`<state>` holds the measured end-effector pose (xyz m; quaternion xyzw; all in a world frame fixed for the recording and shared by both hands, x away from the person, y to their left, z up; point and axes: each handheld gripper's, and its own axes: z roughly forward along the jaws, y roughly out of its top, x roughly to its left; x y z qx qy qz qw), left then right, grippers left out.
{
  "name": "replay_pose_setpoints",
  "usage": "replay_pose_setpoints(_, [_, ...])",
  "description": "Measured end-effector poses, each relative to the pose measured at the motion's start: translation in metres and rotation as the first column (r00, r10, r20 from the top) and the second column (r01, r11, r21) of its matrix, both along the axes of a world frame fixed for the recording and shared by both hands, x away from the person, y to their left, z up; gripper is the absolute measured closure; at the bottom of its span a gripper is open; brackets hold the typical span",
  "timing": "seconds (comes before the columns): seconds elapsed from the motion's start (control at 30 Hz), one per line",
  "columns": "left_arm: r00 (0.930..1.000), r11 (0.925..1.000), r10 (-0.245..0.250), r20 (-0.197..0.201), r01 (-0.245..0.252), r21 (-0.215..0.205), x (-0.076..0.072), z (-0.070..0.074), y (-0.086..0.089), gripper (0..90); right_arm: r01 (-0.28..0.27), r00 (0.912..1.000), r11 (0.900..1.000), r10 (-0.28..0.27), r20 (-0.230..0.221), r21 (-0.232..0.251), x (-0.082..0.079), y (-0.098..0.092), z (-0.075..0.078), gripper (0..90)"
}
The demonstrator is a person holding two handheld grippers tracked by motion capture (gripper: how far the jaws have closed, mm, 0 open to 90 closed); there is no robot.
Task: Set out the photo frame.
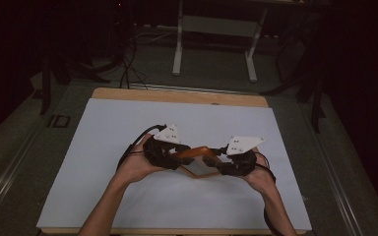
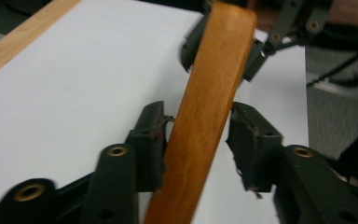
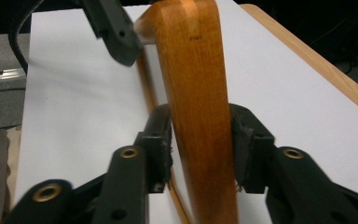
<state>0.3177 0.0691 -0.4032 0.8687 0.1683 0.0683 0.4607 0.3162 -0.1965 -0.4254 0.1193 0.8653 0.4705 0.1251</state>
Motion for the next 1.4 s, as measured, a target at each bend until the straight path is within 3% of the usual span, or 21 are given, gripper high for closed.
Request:
replay_pose_setpoints(0.2, [0.9989,0.9980,0.036,-0.031,-0.038,-0.052,0.003,-0.003,0.009,41.9,0.017,0.9998,1.000,-0.017,0.011,-0.002,-0.001,-0.006,-0.001,66.6])
replay_pose_setpoints(0.37, [0.9969,0.9960,0.079,0.008,-0.078,-0.043,0.000,-0.007,0.011,36.1,0.036,0.9993,0.999,-0.036,0.005,0.012,-0.003,-0.012,-0.004,67.4])
replay_pose_setpoints(0.57, [0.9898,0.9852,0.142,0.009,-0.141,-0.098,0.003,-0.015,0.016,31.4,0.051,0.9987,0.999,-0.051,-0.003,0.015,-0.005,-0.019,-0.007,68.0])
replay_pose_setpoints(0.63, [0.9898,0.9852,0.142,0.009,-0.141,-0.098,0.003,-0.015,0.016,30.4,0.052,0.9986,0.998,-0.052,-0.002,0.017,-0.006,-0.020,-0.008,68.0])
replay_pose_setpoints(0.67, [0.9848,0.9771,0.174,-0.003,-0.173,-0.124,0.006,-0.018,0.019,28.4,0.052,0.9986,0.998,-0.052,-0.002,0.019,-0.006,-0.022,-0.008,68.0])
replay_pose_setpoints(0.8, [0.9838,0.9769,0.179,-0.002,-0.178,-0.117,0.007,-0.023,0.016,26.1,0.049,0.9988,0.999,-0.050,0.001,0.022,-0.006,-0.022,-0.009,68.0])
replay_pose_setpoints(0.83, [0.9854,0.9798,0.170,0.000,-0.169,-0.107,0.007,-0.027,0.012,25.7,0.050,0.9988,0.998,-0.050,0.002,0.025,-0.006,-0.022,-0.009,68.0])
replay_pose_setpoints(1.23, [0.9897,0.9860,0.138,-0.037,-0.141,-0.089,0.006,-0.053,-0.006,34.4,0.073,0.9973,0.996,-0.073,-0.005,0.041,-0.005,-0.025,-0.011,68.1])
replay_pose_setpoints(1.4, [0.9863,0.9829,0.164,-0.012,-0.165,-0.083,0.004,-0.059,-0.014,40.2,0.086,0.9963,0.995,-0.086,-0.006,0.049,-0.005,-0.029,-0.014,68.0])
